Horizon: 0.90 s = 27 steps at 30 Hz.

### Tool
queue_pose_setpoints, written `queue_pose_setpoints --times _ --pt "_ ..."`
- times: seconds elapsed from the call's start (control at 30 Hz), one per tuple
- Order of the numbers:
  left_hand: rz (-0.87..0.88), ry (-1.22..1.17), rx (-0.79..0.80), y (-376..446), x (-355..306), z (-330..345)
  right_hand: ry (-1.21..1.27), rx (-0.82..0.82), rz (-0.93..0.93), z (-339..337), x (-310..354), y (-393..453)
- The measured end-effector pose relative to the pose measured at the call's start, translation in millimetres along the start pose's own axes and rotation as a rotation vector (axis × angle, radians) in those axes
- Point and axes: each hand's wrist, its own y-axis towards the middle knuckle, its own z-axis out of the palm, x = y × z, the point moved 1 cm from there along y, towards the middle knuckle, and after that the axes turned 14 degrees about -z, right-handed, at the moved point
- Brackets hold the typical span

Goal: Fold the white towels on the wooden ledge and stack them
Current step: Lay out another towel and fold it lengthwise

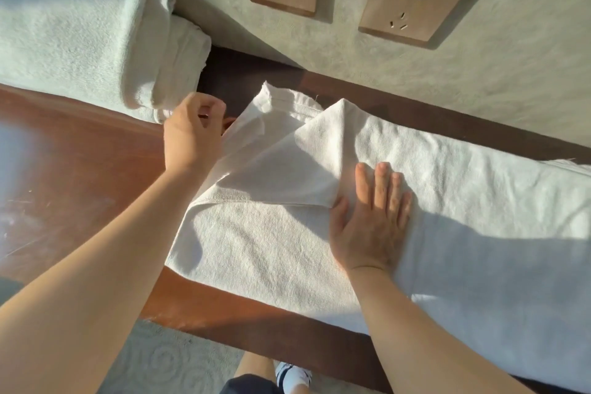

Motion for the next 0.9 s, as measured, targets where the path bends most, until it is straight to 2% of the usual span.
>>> queue_pose_setpoints --times 0.03,0.07,0.2,0.23,0.33,0.5,0.6,0.67,0.7,0.77,0.83,0.9 --pt "-0.088 -0.067 -0.085 1.1 3.5 1.1 -0.004 -0.012 -0.003 0.4 -0.2 -0.2" --pt "-0.089 -0.089 -0.121 -2.3 5.9 1.5 -0.007 -0.030 -0.007 0.3 0.0 -0.5" --pt "0.295 0.056 -0.062 -35.3 14.2 12.0 0.011 -0.102 -0.011 -1.0 1.4 -0.6" --pt "0.298 0.083 -0.005 -38.5 15.2 16.1 0.019 -0.100 -0.010 -1.1 1.8 -0.4" --pt "0.119 0.114 0.086 -34.5 10.1 24.1 -0.019 -0.101 -0.021 -1.6 1.1 -0.4" --pt "0.242 0.170 -0.049 -7.8 -4.9 15.8 -0.016 -0.051 -0.003 -0.3 0.4 0.9" --pt "0.166 0.197 -0.075 7.7 -7.9 18.6 -0.015 -0.123 -0.028 1.5 0.2 1.9" --pt "0.116 0.143 -0.123 2.0 -7.0 24.0 -0.018 -0.104 -0.027 1.3 0.5 2.0" --pt "0.159 0.126 -0.164 -6.6 -7.2 24.9 -0.019 -0.085 -0.019 0.5 1.2 1.8" --pt "0.381 0.121 -0.201 -36.5 -5.6 26.5 -0.030 -0.103 -0.020 0.3 0.8 1.4" --pt "0.684 0.123 -0.042 -72.9 1.7 30.6 -0.053 -0.151 -0.043 1.0 -1.3 2.2" --pt "1.028 0.256 0.175 -100.2 16.2 37.1 -0.059 -0.140 -0.060 0.7 -2.0 2.2"
